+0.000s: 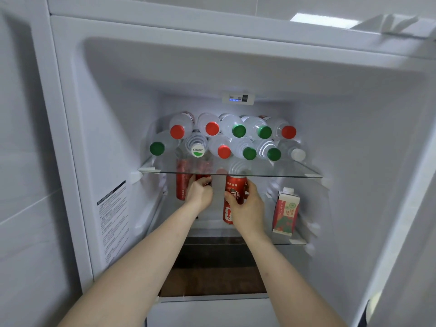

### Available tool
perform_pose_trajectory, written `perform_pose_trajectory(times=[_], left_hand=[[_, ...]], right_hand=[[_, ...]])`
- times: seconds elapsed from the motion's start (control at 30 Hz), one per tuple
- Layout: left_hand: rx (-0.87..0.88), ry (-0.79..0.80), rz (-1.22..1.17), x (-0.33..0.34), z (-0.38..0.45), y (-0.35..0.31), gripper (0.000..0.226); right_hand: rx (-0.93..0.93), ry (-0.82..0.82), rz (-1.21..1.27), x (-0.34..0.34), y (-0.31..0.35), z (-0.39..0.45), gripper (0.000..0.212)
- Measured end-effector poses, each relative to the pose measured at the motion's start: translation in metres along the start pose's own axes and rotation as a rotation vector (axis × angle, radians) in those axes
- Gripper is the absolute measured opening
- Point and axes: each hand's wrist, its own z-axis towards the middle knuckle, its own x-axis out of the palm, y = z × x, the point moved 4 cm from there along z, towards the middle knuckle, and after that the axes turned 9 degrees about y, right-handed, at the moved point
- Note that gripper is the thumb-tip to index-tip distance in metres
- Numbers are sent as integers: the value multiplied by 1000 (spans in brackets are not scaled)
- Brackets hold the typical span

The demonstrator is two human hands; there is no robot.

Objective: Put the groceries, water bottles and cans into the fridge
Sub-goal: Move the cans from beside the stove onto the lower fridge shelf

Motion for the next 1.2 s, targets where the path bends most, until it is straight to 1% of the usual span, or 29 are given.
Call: perform_pose_trajectory(times=[0.1, 0.2, 0.27, 0.33, 0.37, 0.5, 0.63, 0.77, 1.0, 1.2], left_hand=[[6, -20, -52, -5, -10, 0, 43], [-16, -32, -130, -9, -22, 5, 45], [-40, -40, -151, -11, -31, 12, 43], [-63, -49, -107, -14, -39, 21, 40], [-72, -52, -78, -16, -44, 24, 40], [-79, -55, 15, -19, -59, 34, 43], [-66, -42, 53, -18, -66, 38, 43], [-68, -38, 65, -17, -67, 43, 43], [-71, -51, 75, -17, -67, 45, 42], [-80, -41, 98, -18, -71, 43, 42]], right_hand=[[-2, 6, -26, 8, -6, 16, 62], [11, 52, -66, 18, -13, 26, 65], [28, 83, -99, 25, -21, 31, 61], [48, 97, -136, 31, -28, 34, 52], [59, 96, -150, 34, -31, 37, 50], [145, 116, -196, 42, -29, 49, 60], [205, 135, -206, 50, -29, 57, 61], [188, 100, -204, 54, -33, 58, 57], [160, 100, -182, 56, -32, 58, 40], [195, 167, -178, 51, -28, 53, 44]])
